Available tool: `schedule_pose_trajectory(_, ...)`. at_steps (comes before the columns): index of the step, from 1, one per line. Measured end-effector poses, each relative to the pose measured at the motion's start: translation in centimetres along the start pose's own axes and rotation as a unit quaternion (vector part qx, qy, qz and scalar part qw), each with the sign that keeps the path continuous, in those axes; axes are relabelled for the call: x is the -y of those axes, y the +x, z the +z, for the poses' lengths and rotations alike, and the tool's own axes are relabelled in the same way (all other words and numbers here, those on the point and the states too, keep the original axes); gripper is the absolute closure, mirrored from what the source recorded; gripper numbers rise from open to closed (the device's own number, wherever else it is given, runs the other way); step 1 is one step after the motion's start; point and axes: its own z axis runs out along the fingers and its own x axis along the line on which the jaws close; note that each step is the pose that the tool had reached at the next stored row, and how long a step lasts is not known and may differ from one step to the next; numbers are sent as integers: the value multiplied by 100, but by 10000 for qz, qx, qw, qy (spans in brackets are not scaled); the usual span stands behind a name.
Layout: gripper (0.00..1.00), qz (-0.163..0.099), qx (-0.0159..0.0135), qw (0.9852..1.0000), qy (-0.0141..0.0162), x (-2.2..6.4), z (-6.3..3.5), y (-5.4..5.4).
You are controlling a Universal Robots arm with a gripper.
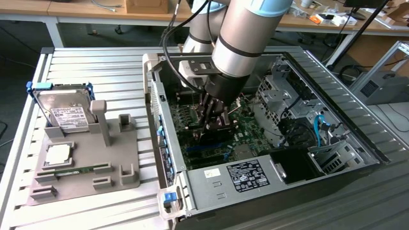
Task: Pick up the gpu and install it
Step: 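Press down on the gpu until it lock into place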
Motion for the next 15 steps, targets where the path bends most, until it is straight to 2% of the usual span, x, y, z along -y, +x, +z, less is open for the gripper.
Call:
schedule_pose_trajectory(5, 73, -2, 22, 10000, 0, -2, -55, -1)
schedule_pose_trajectory(9, 73, -2, 27, 10000, -36, 35, -55, 4)
schedule_pose_trajectory(15, 74, -1, 32, 10000, -36, 34, -55, 3)
